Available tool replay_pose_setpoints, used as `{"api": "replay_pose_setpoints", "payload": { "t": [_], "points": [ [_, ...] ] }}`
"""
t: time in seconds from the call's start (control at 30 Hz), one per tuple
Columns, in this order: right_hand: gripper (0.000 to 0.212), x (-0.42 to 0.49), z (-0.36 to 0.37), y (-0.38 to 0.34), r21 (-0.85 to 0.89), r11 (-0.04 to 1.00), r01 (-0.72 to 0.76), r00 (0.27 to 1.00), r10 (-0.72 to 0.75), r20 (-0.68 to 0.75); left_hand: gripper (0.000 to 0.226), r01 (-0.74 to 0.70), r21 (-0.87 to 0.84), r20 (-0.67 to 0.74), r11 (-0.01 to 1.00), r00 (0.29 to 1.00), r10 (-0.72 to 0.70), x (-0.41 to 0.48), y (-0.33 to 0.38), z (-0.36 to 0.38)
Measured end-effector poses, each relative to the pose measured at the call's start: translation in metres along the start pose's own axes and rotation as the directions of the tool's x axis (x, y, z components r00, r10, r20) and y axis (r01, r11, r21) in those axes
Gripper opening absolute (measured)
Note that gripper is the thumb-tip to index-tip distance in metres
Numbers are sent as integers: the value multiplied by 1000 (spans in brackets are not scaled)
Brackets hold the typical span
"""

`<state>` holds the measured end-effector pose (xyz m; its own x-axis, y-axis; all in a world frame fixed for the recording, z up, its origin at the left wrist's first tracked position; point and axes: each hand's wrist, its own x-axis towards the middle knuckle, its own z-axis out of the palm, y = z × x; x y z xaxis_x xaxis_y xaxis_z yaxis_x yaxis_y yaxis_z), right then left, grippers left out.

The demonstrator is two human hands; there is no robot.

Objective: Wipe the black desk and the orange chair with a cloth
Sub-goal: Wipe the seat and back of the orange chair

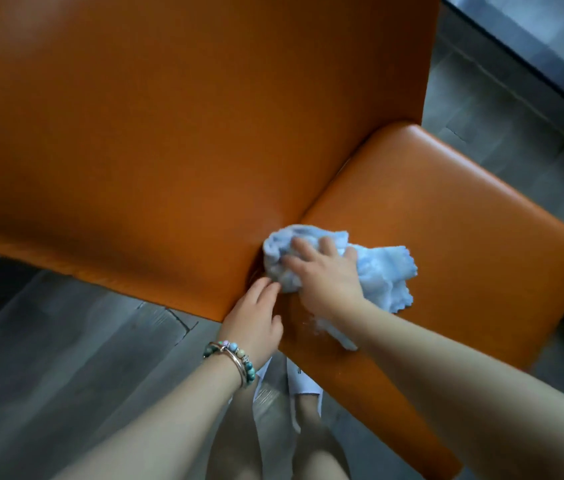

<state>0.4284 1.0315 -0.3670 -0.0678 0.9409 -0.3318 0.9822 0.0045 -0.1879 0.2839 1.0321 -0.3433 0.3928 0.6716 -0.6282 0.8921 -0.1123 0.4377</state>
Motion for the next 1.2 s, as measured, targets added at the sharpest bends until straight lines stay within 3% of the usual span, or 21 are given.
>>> {"api": "replay_pose_setpoints", "payload": {
  "t": [0.03,0.1,0.23,0.33,0.43,0.5,0.57,0.67,0.73,0.87,0.97,1.1,1.2],
  "points": [
    [43,-10,4,-2,14,996,88,996,-88,8,50,-15,4,8,1000,1000,14,-6,-2,1],
    [41,-16,-1,8,31,993,112,991,-114,68,45,-29,12,13,1000,999,29,-20,-7,4],
    [40,3,-25,32,-22,992,-123,981,118,-156,36,61,-32,34,998,998,-60,-47,-26,13],
    [51,17,-20,12,-52,997,-53,999,52,-18,27,298,-190,53,935,954,-294,-53,-43,14],
    [50,0,-5,-11,-34,999,-9,998,11,70,55,421,-439,44,793,892,-450,-48,-50,3],
    [47,-24,0,-12,-53,993,104,984,-95,151,69,346,-568,-37,747,896,-443,-44,-46,-7],
    [42,-40,-7,-1,-71,991,115,970,-97,225,72,258,-649,-105,716,901,-420,-40,-38,-17],
    [40,-26,-25,9,-30,999,-41,997,43,62,68,184,-717,-223,672,853,-472,-32,-28,-23],
    [45,-7,-24,-1,-7,1000,30,999,-30,-13,64,191,-743,-244,642,815,-525,-27,-27,-24],
    [46,-17,10,-29,-93,975,202,979,-201,24,53,193,-701,-272,686,817,-508,-23,-33,-20],
    [26,-46,21,-12,-134,936,324,945,-326,10,51,170,-702,-267,692,838,-476,-24,-37,-20],
    [43,-41,5,-6,-70,945,318,940,-324,-108,50,158,-728,-260,667,837,-482,-24,-34,-20],
    [36,-25,12,-29,-154,901,406,899,-424,-114,49,154,-741,-268,654,825,-497,-24,-34,-19]
  ]
}}
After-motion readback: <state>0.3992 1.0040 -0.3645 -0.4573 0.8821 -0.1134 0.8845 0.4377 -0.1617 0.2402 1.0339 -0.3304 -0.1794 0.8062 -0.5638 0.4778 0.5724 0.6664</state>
